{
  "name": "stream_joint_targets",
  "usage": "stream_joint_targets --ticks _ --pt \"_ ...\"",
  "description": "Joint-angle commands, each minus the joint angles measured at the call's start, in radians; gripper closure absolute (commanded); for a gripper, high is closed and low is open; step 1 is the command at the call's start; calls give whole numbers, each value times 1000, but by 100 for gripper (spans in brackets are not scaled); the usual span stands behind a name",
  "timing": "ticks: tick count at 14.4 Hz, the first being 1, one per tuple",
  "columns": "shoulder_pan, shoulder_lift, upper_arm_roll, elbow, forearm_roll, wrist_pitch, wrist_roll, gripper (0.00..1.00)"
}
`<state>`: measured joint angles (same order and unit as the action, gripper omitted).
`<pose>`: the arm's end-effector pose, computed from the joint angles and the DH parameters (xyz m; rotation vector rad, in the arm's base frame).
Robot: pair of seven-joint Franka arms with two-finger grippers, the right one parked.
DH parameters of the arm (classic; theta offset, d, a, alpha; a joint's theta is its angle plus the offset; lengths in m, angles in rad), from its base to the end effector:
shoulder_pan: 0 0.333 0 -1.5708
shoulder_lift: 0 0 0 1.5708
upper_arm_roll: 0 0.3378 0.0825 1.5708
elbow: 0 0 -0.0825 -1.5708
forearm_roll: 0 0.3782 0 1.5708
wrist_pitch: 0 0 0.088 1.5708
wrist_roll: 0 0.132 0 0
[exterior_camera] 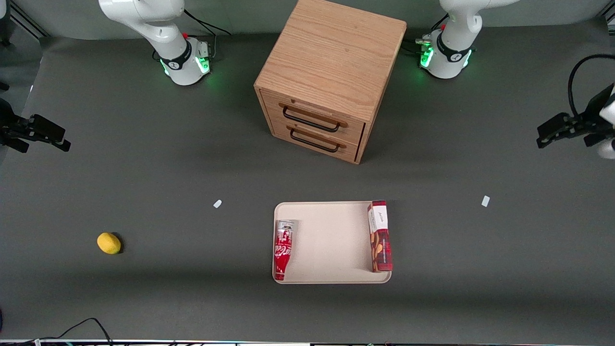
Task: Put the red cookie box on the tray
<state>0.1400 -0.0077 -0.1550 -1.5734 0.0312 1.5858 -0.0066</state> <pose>0.5483 -0.0045 0.6257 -3.1092 0.0133 -0.0316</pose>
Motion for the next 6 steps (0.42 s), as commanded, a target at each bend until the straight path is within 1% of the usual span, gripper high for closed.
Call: stream_joint_targets --ticks 1,2,4,6 --pt "23 -54 -9 -33 -17 -23 78 0" --pt "23 -60 -8 -33 -26 -38 88 0" --pt "24 -67 0 -33 -80 -49 99 0" --pt "24 -66 2 -25 -79 -52 97 0"
